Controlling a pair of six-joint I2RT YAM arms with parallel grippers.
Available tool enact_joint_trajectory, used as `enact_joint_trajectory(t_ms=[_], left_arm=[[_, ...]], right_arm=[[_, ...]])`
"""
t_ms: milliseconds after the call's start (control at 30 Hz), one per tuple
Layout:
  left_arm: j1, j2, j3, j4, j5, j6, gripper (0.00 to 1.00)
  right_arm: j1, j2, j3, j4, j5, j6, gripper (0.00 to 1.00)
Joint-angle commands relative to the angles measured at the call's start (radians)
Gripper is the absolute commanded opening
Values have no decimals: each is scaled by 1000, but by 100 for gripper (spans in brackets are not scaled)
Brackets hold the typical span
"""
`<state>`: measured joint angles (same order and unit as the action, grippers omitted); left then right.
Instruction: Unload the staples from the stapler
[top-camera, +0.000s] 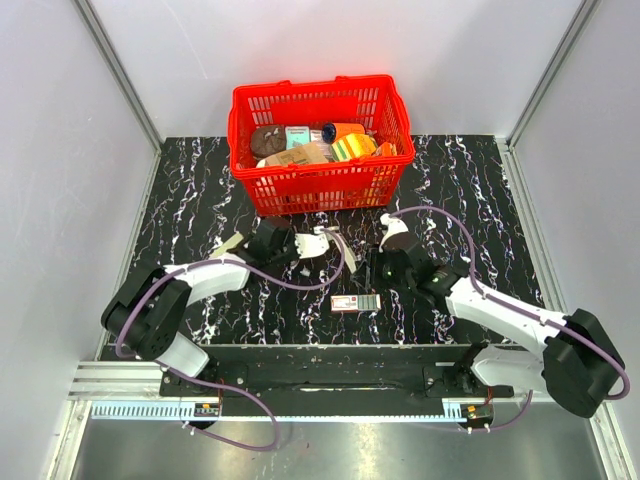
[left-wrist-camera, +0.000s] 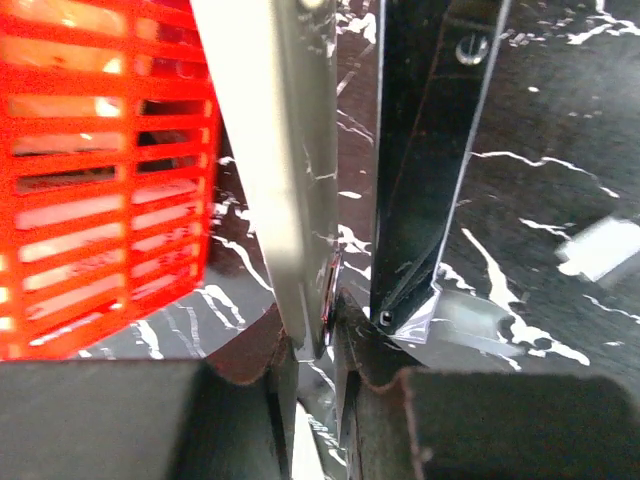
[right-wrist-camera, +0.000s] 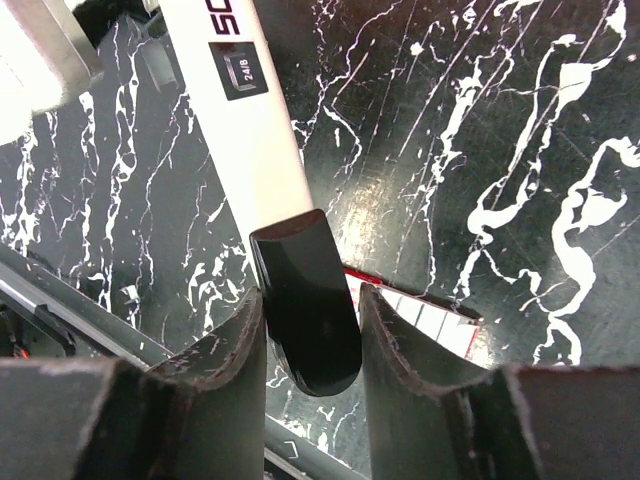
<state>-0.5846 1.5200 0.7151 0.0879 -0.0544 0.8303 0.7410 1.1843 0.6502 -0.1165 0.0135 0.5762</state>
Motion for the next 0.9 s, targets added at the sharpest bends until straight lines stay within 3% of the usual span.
enact_joint_trajectory(t_ms=[0, 233, 333, 367, 500, 633, 700, 867], left_arm=[[-26, 5, -34, 154, -237, 194, 0], [-64, 43, -65, 282, -311, 257, 0], [-92, 20, -19, 204, -305, 179, 0], [-98, 5, 16, 108, -286, 129, 0], [-110, -67, 197, -239, -35, -127, 0], [-118, -81, 340, -505, 331, -281, 16], [-126, -72, 366, -562, 462, -322, 22], [-144, -31, 409, -639, 602, -341, 31]], right_arm=[[-66, -60, 45, -23, 209, -1, 0], [-72, -88, 55, -37, 204, -21, 0], [-72, -86, 63, -6, 174, -4, 0], [-74, -87, 65, 9, 168, 7, 0], [-74, -91, 78, 102, 140, 66, 0], [-72, -74, 98, 221, 120, 122, 0], [-72, -54, 120, 250, 121, 137, 0], [-72, -5, 169, 302, 100, 157, 0]])
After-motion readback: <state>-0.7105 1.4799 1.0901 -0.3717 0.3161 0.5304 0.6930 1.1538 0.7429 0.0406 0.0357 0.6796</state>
